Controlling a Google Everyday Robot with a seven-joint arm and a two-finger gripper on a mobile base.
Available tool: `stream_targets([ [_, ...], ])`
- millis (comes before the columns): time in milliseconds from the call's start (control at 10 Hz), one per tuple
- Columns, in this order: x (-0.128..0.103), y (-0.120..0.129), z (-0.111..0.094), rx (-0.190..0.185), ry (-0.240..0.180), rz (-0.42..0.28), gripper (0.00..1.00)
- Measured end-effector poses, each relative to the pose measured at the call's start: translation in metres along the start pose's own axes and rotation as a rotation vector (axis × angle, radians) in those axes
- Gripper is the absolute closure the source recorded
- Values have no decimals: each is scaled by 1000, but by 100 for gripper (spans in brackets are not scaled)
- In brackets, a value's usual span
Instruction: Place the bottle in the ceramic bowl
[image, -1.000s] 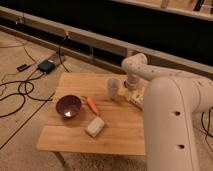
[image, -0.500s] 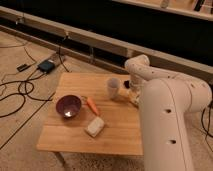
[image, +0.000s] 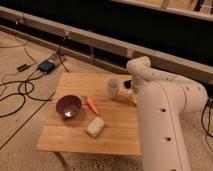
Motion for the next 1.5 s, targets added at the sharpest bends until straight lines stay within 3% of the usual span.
stream_targets([
  [200,3,-1,-2,-1,14,22,99],
  [700,11,14,-57,60,36,136,100],
  [1100,17,41,-118,161,9,196,100],
  [1300,21,59,-145,210,-17,201,100],
  [1500,19,89,-164,236,-40,180,100],
])
